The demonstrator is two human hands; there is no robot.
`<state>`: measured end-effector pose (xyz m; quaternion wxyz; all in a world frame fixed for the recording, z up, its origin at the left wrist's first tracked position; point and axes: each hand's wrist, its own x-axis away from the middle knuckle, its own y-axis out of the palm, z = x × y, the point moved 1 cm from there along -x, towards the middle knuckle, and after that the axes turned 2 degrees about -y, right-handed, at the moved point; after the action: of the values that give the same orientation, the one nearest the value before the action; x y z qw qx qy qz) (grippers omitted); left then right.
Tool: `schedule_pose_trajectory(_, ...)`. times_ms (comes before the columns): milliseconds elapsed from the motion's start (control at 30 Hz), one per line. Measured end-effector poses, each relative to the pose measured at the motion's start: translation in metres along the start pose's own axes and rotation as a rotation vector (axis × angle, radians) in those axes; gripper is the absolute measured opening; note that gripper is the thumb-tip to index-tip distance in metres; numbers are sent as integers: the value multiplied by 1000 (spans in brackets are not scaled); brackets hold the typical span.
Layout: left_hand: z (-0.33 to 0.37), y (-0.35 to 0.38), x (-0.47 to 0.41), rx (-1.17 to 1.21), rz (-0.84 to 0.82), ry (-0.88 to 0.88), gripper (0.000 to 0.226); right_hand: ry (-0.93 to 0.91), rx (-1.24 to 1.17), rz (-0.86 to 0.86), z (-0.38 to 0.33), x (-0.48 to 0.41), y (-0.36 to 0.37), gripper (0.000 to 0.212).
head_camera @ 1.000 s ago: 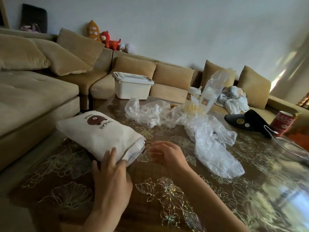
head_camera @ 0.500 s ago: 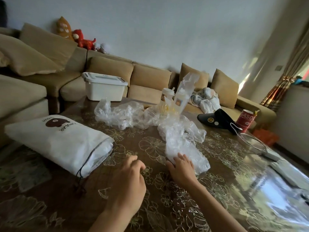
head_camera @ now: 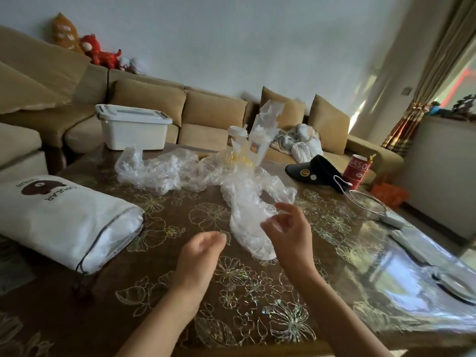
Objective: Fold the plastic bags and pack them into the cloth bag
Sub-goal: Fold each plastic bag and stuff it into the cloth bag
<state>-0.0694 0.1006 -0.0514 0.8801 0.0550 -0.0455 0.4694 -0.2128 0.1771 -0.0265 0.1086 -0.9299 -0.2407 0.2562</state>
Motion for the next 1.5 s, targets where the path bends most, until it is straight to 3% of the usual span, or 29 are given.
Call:
schedule_pose_trajectory(100, 0, 8, -2, 251, -98, -189, 11, 17, -33, -122, -8, 4, -3, 19)
schedule_pose_trajectory(267, -4, 22, 0, 240, -179, -224, 29, 65, -49, -359, -5, 25, 9, 3)
schedule_pose_trajectory(400, -7, 25, -1, 226, -128, -245, 25, 147, -164, -353, -2, 33, 12, 4)
schedule_pose_trajectory(567, -9, 13, -4, 220, -5, -255, 33, 430, -599, -391, -6, 38, 13, 22)
schedule_pose_trajectory(667, -9, 3, -3, 240, -80, -250, 50, 609, -910, -452, -13, 33, 10, 38)
schedule_pose_trajectory(767, -10, -6, -5, 402, -185, -332, 66, 598, -1024, -500, -15, 26, 4, 31)
schedule_pose_trajectory(867, -11, -14, -3, 487, -291, -338, 52, 639, -1089, -494, -16, 27, 2, 15)
schedule_pose_trajectory(967, -11, -19, -6, 531, -49, -303, 25, 685, -1117, -454, 5, 25, 8, 56)
schedule_pose_trajectory(1100, -13, -30, -8, 289, 173, -195, 16, 692, -903, -476, 17, 26, 8, 73)
schedule_pose_trajectory(1167, -13, -35, -8, 169, 231, -132, 13, 595, -653, -540, 15, 29, 13, 58)
schedule_pose_trajectory(1300, -13, -47, -10, 128, 291, -78, 17, 379, -171, -416, 22, 32, 24, 23)
schedule_pose_trajectory(1400, -11, -59, -13, 175, 317, -89, 33, 369, -173, -450, 23, 35, 23, 16)
schedule_pose_trajectory(1500, -8, -74, -14, 132, 294, -90, 43, 353, -187, -715, 19, 35, 20, 21)
